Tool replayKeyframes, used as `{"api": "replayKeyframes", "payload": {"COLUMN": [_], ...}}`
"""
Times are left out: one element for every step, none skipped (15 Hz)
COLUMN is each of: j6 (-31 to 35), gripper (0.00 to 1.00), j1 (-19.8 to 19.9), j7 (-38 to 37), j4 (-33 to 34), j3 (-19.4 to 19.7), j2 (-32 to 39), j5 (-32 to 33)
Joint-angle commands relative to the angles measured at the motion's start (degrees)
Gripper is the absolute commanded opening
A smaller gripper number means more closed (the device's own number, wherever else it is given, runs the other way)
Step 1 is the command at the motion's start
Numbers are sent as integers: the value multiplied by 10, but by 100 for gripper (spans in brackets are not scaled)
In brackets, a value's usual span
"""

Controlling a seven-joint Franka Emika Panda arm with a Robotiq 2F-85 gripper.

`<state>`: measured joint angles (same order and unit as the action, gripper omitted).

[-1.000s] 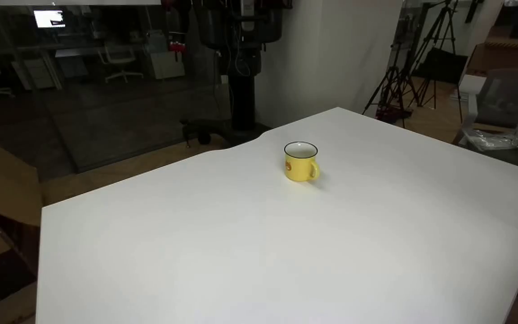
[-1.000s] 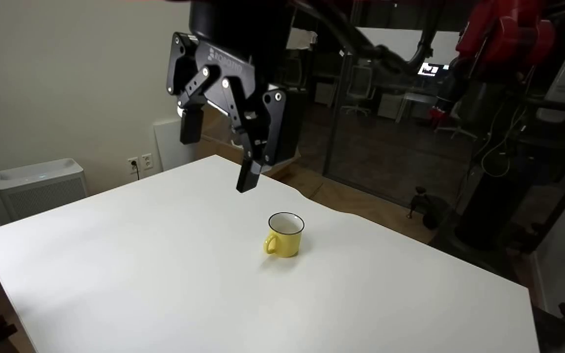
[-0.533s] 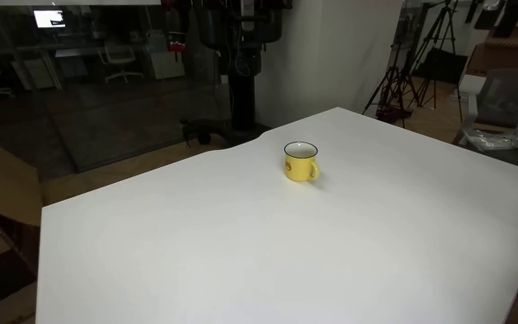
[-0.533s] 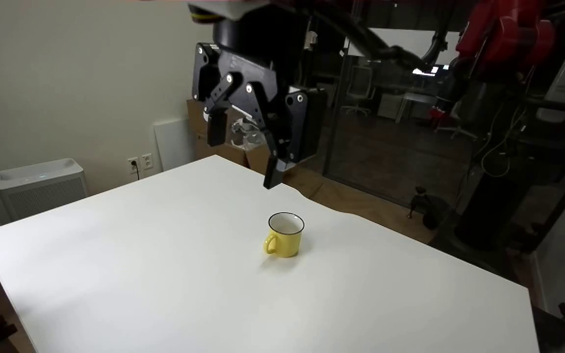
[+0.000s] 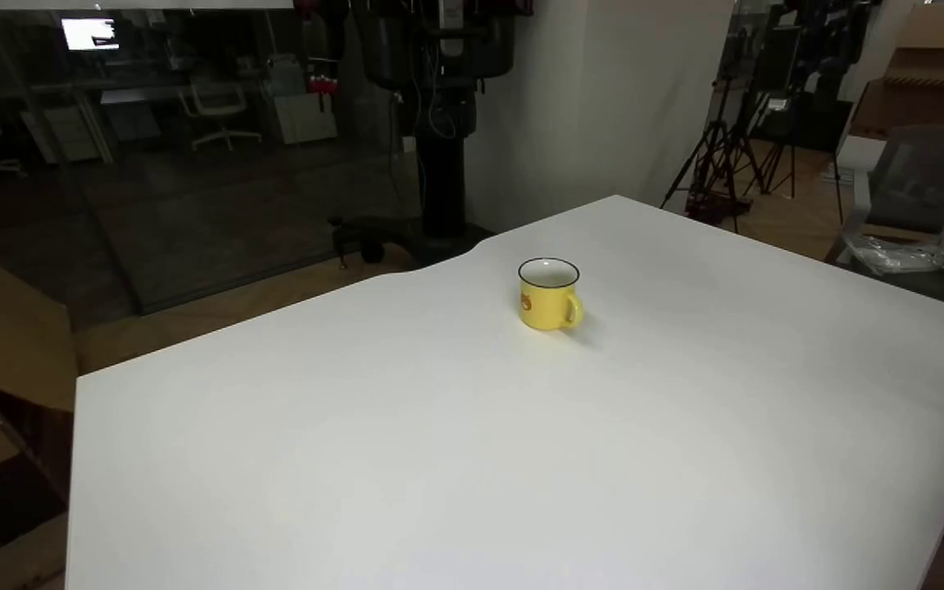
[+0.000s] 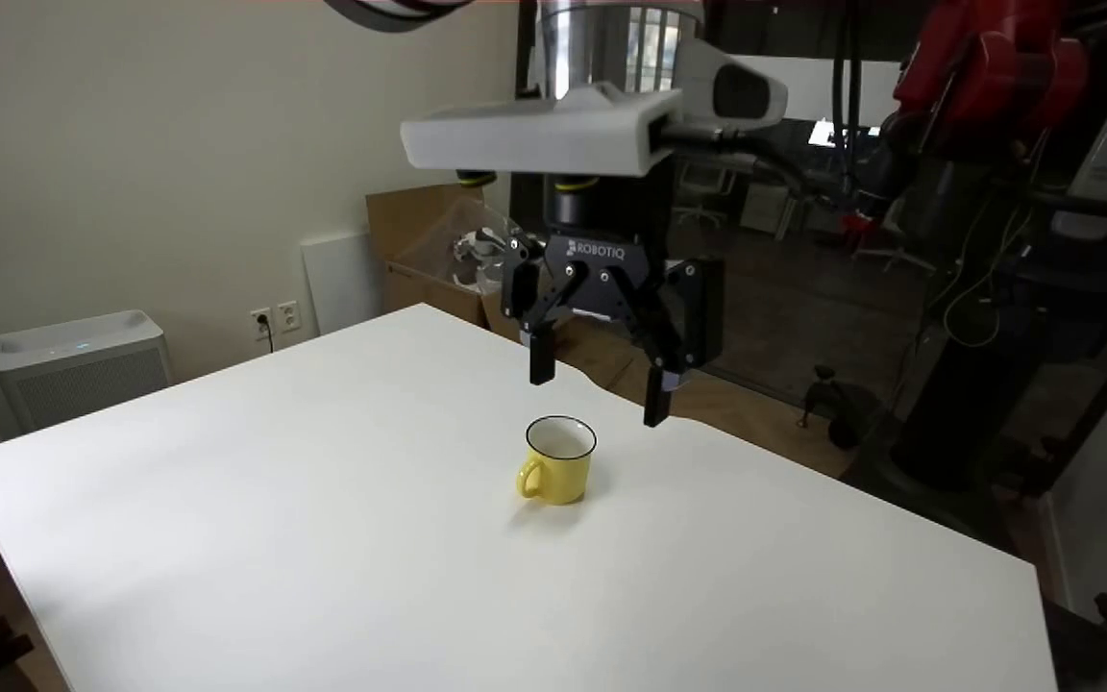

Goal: Move the cup forward

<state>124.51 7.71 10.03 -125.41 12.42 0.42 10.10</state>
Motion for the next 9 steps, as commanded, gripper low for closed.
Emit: {"api": "replayKeyframes", "payload": {"j6": [0, 0, 0, 0, -4, -8, -12, -14, -15], "gripper": [100, 100, 100, 100, 100, 100, 100, 100, 100], "j1": [9, 9, 11, 13, 11, 8, 5, 2, -1], "j7": [1, 1, 3, 3, -2, -7, -6, -3, 4], "j4": [1, -1, -1, -2, 8, 24, 36, 52, 65], "j3": [-10, -10, -9, -9, -11, -14, -18, -24, -28], "j2": [6, 5, 2, -2, 8, 26, 39, 58, 74], "j5": [-1, -1, -1, -1, 10, 25, 33, 45, 55]}}
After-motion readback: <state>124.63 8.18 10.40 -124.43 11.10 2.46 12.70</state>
